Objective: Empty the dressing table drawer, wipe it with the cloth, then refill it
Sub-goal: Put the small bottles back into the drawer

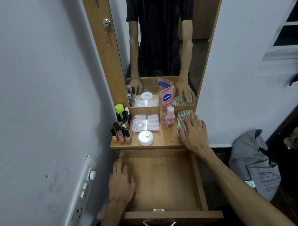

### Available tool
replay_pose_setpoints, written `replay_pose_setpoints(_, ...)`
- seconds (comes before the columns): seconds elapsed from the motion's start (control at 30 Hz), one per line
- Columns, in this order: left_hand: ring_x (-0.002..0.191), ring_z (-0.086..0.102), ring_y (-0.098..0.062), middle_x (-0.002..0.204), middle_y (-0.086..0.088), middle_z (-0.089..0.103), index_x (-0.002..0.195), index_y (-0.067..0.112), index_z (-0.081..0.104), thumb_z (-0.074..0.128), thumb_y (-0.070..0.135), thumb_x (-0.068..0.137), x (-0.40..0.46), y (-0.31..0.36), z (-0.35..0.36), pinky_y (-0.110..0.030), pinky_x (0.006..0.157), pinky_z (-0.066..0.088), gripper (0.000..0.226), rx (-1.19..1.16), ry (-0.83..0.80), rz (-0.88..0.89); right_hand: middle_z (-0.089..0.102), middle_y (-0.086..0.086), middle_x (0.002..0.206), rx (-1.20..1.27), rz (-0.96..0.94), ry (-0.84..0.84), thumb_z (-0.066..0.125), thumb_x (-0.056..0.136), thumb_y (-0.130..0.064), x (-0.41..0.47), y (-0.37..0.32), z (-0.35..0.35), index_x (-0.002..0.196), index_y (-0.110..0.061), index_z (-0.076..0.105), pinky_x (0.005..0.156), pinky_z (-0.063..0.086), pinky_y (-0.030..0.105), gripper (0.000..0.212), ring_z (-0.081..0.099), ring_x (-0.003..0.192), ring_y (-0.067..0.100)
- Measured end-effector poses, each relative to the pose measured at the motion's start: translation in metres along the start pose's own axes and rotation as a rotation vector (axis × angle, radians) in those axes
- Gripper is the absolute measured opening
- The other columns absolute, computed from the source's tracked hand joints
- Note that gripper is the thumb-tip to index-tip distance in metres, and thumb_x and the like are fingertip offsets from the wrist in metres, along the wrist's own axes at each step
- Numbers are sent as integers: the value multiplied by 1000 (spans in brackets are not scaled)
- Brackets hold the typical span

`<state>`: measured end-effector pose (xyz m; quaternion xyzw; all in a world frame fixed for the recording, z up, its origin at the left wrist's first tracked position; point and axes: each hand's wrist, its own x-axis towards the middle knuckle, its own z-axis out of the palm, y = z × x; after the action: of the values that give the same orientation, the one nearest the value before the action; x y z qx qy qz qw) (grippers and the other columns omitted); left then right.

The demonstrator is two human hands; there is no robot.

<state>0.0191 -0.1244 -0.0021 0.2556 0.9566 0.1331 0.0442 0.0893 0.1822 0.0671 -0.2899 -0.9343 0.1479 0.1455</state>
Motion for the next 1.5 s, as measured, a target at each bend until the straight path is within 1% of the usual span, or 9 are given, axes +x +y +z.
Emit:
replay_pose_setpoints(0.17, 153, 17, -25, 166, -7, 19, 142, 11, 50, 55, 25, 93, -3, -1, 2, -44, 113, 39, 51, -19, 6, 4, 70, 7, 124, 392, 50, 393, 57, 91, -29, -58, -23, 4, 120, -12, 69, 98, 55, 46, 36, 63, 112, 21)
replay_pose_setpoints(0.3, 152, 20, -25, 165, -7, 22, 138, 10, 54, 55, 24, 93, -3, -1, 1, -44, 111, 40, 48, -32, 23, -2, 73, -12, 84, 592, 125, 347, 70, 87, -10, -104, -38, 13, 90, -23, 77, 75, 61, 35, 15, 65, 76, 3)
replay_pose_setpoints(0.43, 154, 15, -25, 167, -6, 17, 141, 11, 52, 57, 25, 92, -3, -3, 2, -45, 113, 38, 50, -39, -1, 0, 70, -19, 84, 563, 94, 179, 69, 90, -14, -134, -50, 24, 89, -29, 75, 77, 56, 18, 15, 67, 81, -1)
replay_pose_setpoints(0.63, 155, 12, -23, 167, -3, 14, 137, 16, 53, 58, 26, 91, -6, -4, 0, -45, 116, 38, 47, -70, -18, 1, 73, -2, 91, 410, 158, -118, 68, 94, -17, -160, -52, 37, 96, -13, 76, 86, 58, 35, 9, 67, 84, 10)
replay_pose_setpoints(0.8, 147, 32, -24, 158, -5, 36, 140, 13, 56, 61, 18, 89, -3, -2, -6, -43, 116, 36, 51, -197, 70, -26, 72, -5, 86, 428, 117, -76, 67, 94, -15, -152, -55, 20, 91, -15, 76, 82, 58, 31, 9, 66, 80, 6)
replay_pose_setpoints(0.97, 113, 60, -22, 119, -3, 67, 116, 13, 71, 65, 14, 89, 4, 11, -21, -36, 98, 47, 27, -372, 309, -42, 73, -10, 82, 537, 141, 83, 72, 89, -18, -117, -74, 9, 90, -19, 78, 81, 58, 27, 6, 67, 78, 1)
replay_pose_setpoints(1.23, 74, 62, -8, 80, 12, 66, 89, 25, 65, 73, 20, 84, 31, 51, -49, -32, 71, 55, 10, -706, 490, -179, 76, -6, 91, 580, 117, 118, 73, 85, -36, -58, -113, 15, 109, -18, 76, 72, 60, 30, 31, 68, 78, 5)
replay_pose_setpoints(1.4, 75, 61, -7, 80, 11, 63, 87, 25, 61, 71, 19, 86, 44, 35, -69, -41, 74, 57, 12, -810, 618, -295, 75, -11, 91, 575, 55, 93, 70, 84, -40, -45, -152, 23, 107, -26, 76, 63, 47, 20, 27, 65, 78, 4)
replay_pose_setpoints(1.5, 80, 63, -14, 85, 6, 64, 93, 19, 65, 72, 19, 88, 53, 19, -79, -43, 78, 56, 8, -772, 627, -223, 73, -10, 90, 572, 19, 95, 70, 84, -38, -35, -171, 27, 109, -27, 76, 66, 42, 21, 27, 64, 83, 7)
